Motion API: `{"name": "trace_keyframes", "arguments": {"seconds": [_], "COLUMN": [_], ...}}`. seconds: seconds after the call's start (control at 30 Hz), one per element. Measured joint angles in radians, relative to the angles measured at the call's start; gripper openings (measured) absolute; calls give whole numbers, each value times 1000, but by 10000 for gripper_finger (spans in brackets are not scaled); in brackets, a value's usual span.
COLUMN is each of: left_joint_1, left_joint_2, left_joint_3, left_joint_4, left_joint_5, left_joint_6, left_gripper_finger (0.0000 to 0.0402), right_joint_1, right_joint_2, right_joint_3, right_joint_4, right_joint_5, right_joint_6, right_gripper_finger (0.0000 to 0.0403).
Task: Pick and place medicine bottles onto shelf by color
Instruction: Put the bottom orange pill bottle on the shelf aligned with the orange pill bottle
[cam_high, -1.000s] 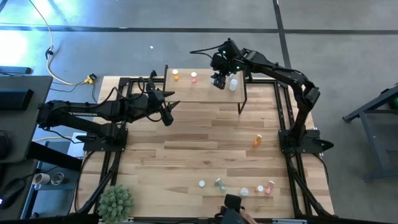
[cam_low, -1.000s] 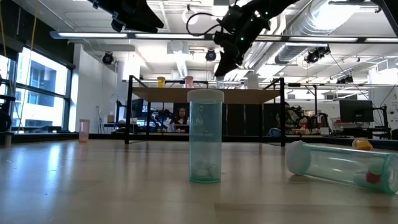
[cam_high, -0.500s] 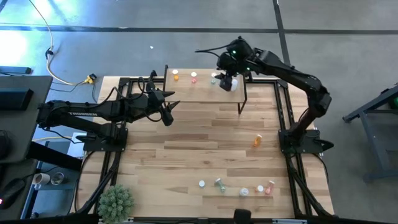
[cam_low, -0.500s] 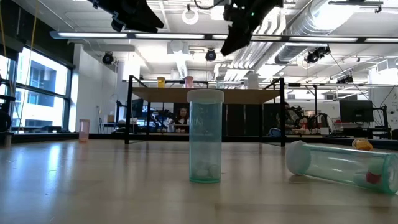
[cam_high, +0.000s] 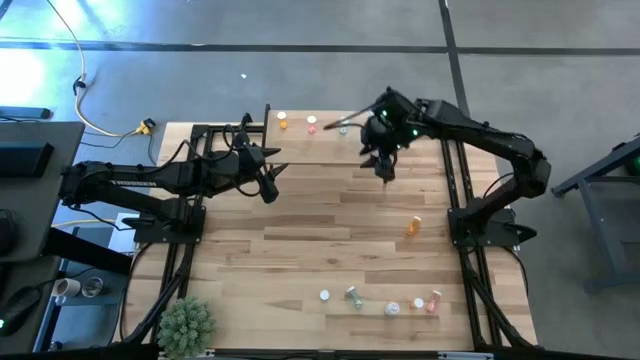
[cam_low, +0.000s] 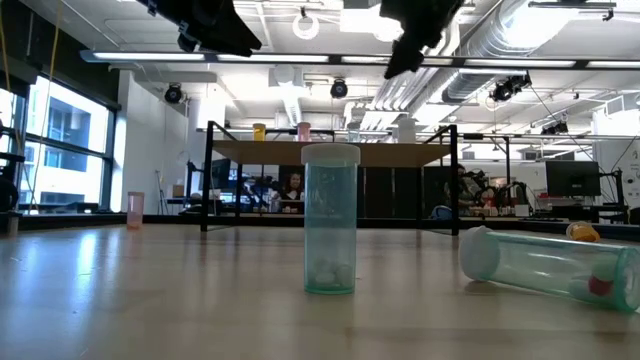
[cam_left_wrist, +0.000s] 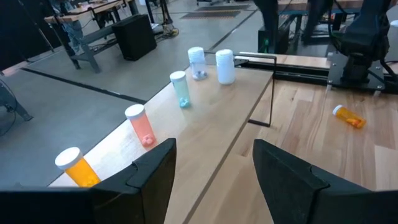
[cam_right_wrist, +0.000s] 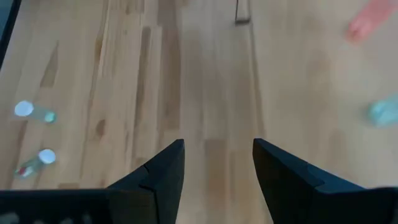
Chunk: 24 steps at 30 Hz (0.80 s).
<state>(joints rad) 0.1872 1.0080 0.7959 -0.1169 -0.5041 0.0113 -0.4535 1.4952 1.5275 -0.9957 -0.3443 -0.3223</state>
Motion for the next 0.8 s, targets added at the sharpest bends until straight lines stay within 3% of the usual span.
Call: {"name": "trace_keyframes", "arguments": {"seconds": [0.2,0.33,0.6,0.8], "left_joint_1": [0,0,0,0], "left_joint_2": [0,0,0,0], "left_joint_3": [0,0,0,0], "left_joint_4": [0,0,-12,-53], "left_joint_5": [0,4,49,59], "left_joint_6": [-8,-10,-35,-53], "left_gripper_finger": [204,204,204,204], "right_joint_1": [59,97,189,275], "right_joint_2": [-124,-208,-330,-372], "right_joint_3": [-223,-325,-447,-524], "right_joint_4": [98,121,119,113], "right_joint_5": [15,127,234,239], "right_joint_6": [141,281,584,826], "right_gripper_finger": [181,181,181,181]}}
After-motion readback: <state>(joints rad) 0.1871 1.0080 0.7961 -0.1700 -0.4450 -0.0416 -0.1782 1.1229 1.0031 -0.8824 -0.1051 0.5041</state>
